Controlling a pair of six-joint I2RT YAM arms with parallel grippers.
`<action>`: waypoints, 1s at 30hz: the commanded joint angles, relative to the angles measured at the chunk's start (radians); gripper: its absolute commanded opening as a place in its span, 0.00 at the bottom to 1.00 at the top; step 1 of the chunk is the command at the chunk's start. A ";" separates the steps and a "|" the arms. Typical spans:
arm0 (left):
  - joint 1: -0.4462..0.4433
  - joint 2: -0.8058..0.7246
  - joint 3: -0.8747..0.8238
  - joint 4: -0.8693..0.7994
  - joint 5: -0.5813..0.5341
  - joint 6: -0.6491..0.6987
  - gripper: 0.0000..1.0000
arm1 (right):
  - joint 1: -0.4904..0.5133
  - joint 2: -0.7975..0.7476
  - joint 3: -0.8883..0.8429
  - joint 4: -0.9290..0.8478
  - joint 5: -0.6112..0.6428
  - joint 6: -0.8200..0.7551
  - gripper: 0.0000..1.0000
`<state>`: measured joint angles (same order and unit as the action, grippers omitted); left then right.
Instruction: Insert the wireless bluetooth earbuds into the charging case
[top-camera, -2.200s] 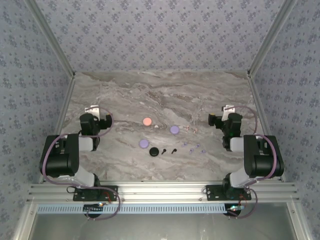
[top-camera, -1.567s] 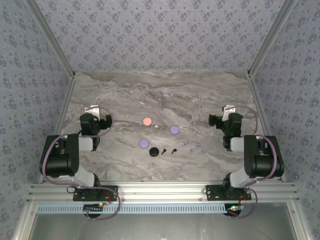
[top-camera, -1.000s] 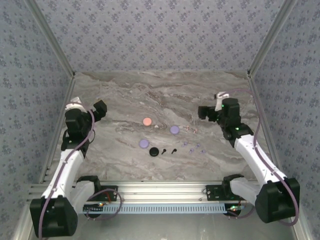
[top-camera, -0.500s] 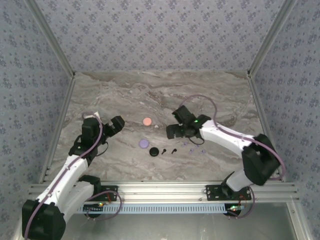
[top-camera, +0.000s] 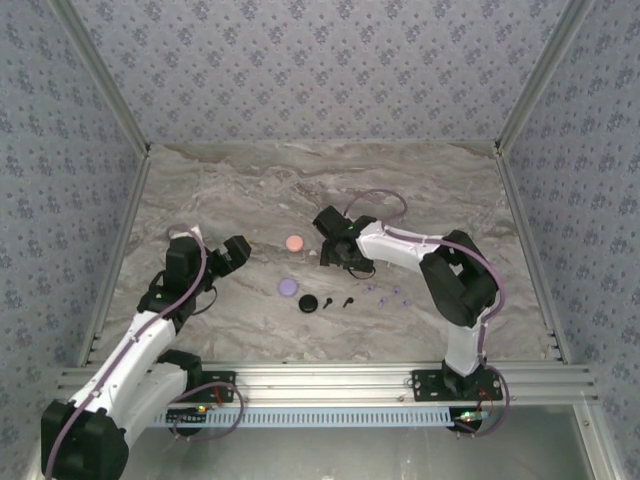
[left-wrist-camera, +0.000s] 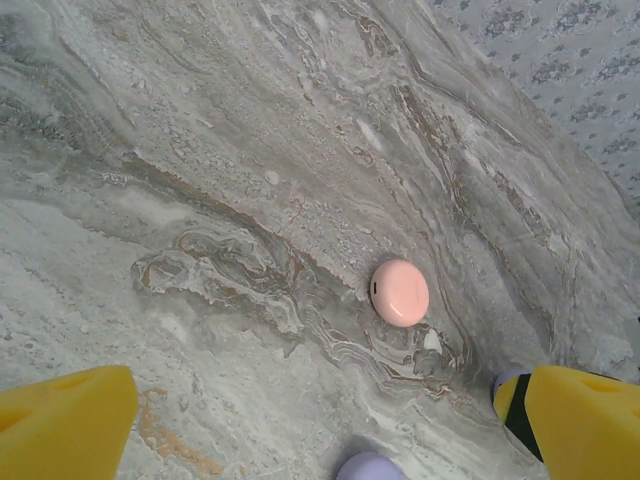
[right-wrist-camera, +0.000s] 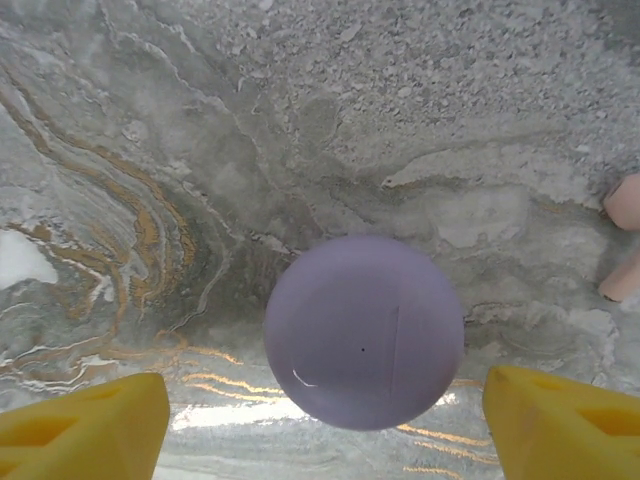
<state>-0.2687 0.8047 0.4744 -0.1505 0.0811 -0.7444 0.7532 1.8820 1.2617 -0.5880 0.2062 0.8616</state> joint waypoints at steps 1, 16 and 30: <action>-0.004 -0.013 0.055 -0.021 -0.007 0.031 0.99 | -0.002 0.030 0.035 -0.029 0.024 0.054 0.81; -0.004 0.021 0.073 -0.015 -0.004 0.038 0.99 | -0.026 0.061 0.016 0.027 0.020 0.037 0.70; -0.007 0.026 0.078 -0.022 -0.006 0.034 0.99 | -0.041 0.052 0.013 0.024 0.039 0.008 0.69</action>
<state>-0.2707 0.8276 0.5156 -0.1623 0.0814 -0.7231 0.7288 1.9316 1.2686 -0.5762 0.1986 0.8829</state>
